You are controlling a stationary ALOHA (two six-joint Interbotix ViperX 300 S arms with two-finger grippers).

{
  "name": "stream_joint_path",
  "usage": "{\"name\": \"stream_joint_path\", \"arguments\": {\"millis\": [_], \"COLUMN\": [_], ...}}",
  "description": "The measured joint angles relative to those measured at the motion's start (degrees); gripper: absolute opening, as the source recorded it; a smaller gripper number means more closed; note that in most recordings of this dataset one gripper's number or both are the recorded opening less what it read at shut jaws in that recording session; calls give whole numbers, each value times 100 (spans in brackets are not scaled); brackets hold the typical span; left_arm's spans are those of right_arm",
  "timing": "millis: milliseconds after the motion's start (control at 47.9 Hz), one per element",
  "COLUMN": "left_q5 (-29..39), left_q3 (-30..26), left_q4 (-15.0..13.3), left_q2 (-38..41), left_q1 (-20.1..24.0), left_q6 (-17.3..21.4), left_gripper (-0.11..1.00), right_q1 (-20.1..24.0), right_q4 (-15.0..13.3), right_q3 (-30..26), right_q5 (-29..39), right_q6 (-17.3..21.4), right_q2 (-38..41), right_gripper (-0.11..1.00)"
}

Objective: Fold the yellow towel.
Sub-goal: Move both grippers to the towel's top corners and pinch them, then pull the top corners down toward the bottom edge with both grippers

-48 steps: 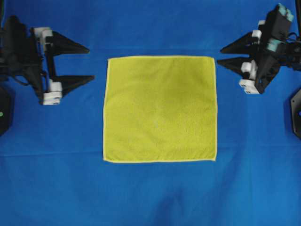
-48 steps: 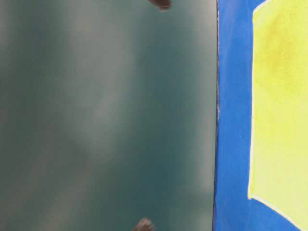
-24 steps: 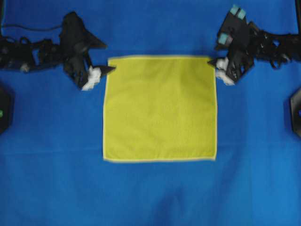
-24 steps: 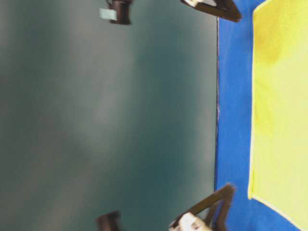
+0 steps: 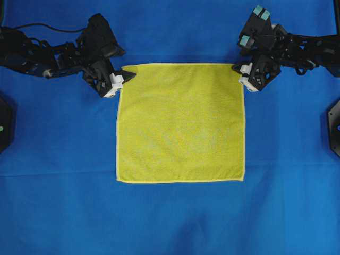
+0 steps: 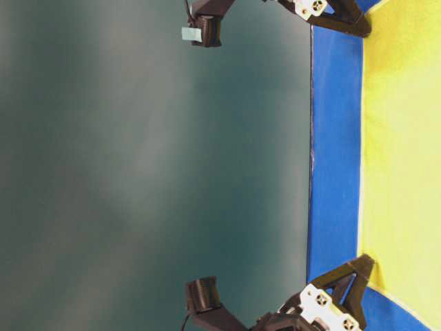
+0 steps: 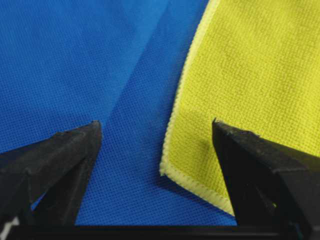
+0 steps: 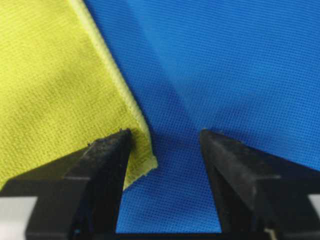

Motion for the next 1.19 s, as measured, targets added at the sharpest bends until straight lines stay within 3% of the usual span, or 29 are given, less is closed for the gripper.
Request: {"name": "stream_joint_path", "arguments": {"millis": [125, 251, 397, 647, 940, 1190], "left_q5": [44, 193, 264, 369, 1055, 1248], "left_q3": [0, -9, -26, -44, -114, -70], "left_q4": [0, 0, 0, 0, -9, 0], "left_q2": [53, 53, 44, 0, -835, -1081], "left_q1": [0, 0, -26, -26, -26, -70], "left_q6": [-9, -9, 9, 44, 308, 255], "left_gripper": [71, 37, 2, 1, 1, 1], "right_q1": [18, 53, 79, 88, 105, 211], "right_q4": [9, 0, 0, 0, 9, 9], "right_q3": [0, 0, -35, -35, -26, -9], "right_q5": [-18, -9, 123, 387, 923, 976], "right_q6": [9, 0, 0, 44, 53, 53], "right_q2": [53, 70, 62, -114, -1072, -1187], "right_gripper": [38, 4, 2, 2, 2, 2]}}
